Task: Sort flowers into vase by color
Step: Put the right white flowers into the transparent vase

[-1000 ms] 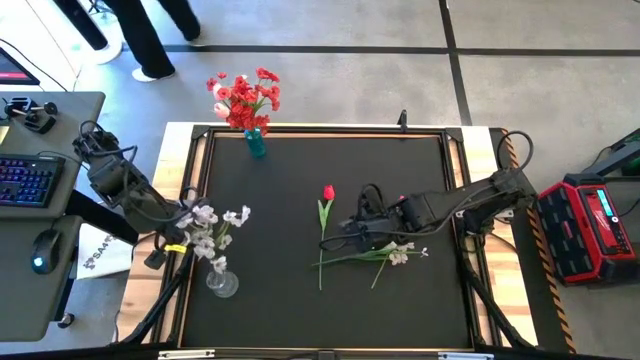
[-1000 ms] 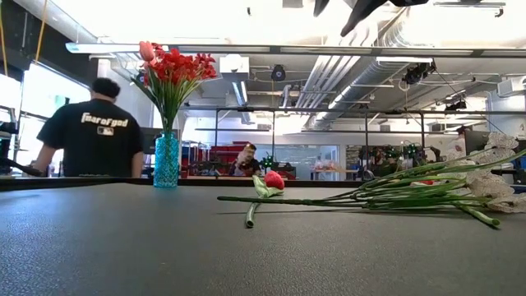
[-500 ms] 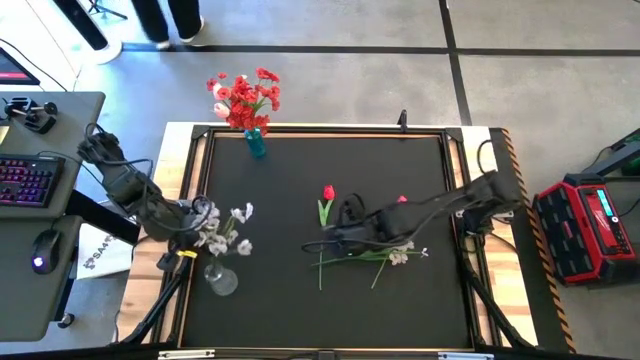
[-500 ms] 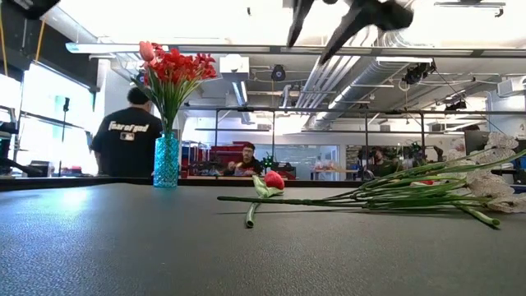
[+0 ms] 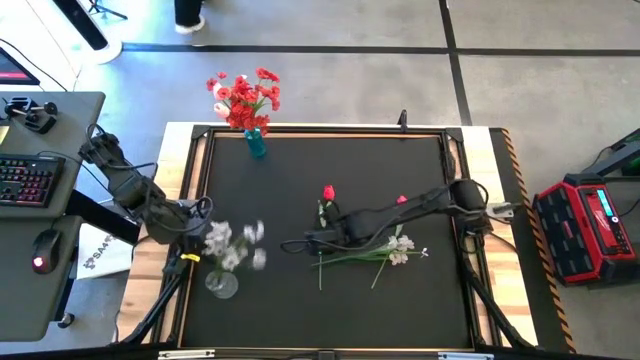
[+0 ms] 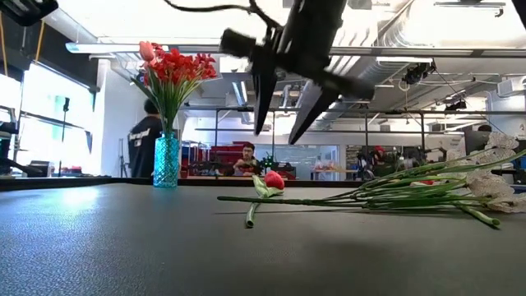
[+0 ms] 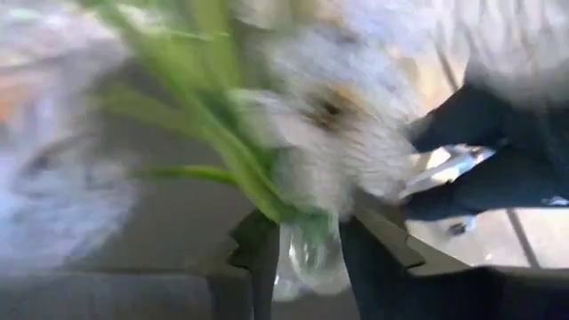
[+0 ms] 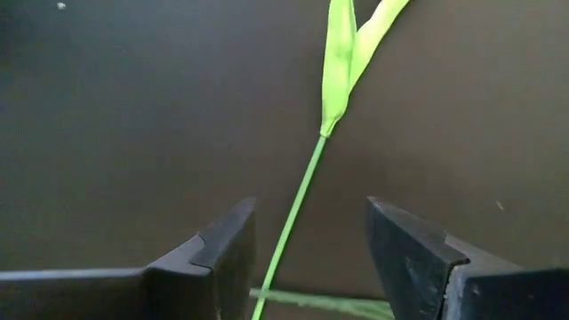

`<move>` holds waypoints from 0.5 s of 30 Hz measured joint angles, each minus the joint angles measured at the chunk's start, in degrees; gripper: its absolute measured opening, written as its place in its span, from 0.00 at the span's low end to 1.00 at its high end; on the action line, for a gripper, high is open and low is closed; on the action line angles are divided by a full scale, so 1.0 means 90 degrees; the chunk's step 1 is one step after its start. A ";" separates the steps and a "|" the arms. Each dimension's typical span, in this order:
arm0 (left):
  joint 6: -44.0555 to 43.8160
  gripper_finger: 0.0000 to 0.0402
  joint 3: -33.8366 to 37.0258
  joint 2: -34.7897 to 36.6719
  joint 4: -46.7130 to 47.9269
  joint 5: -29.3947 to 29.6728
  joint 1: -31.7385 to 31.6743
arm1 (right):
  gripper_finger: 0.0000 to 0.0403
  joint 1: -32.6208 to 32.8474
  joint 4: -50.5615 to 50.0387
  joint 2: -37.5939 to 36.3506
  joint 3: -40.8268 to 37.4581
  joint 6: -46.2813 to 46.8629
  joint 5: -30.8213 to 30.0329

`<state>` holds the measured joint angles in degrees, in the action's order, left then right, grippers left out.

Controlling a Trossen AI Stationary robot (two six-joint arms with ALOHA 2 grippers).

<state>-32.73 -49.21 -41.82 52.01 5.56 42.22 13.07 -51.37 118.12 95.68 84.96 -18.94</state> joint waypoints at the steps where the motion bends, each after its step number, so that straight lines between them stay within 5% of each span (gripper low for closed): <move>1: 0.0031 0.27 0.0000 0.0000 -0.0081 -0.0005 0.0000 | 0.48 -0.0030 0.0057 0.0069 0.0000 -0.0029 -0.0002; 15: -0.0034 0.29 0.0002 0.0381 -0.0221 -0.0331 -0.0002 | 0.45 -0.0664 0.0654 0.0955 0.0002 -0.0793 0.0693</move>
<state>-33.03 -49.19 -38.39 50.02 2.58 42.19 7.09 -45.49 126.71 95.70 77.82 -12.71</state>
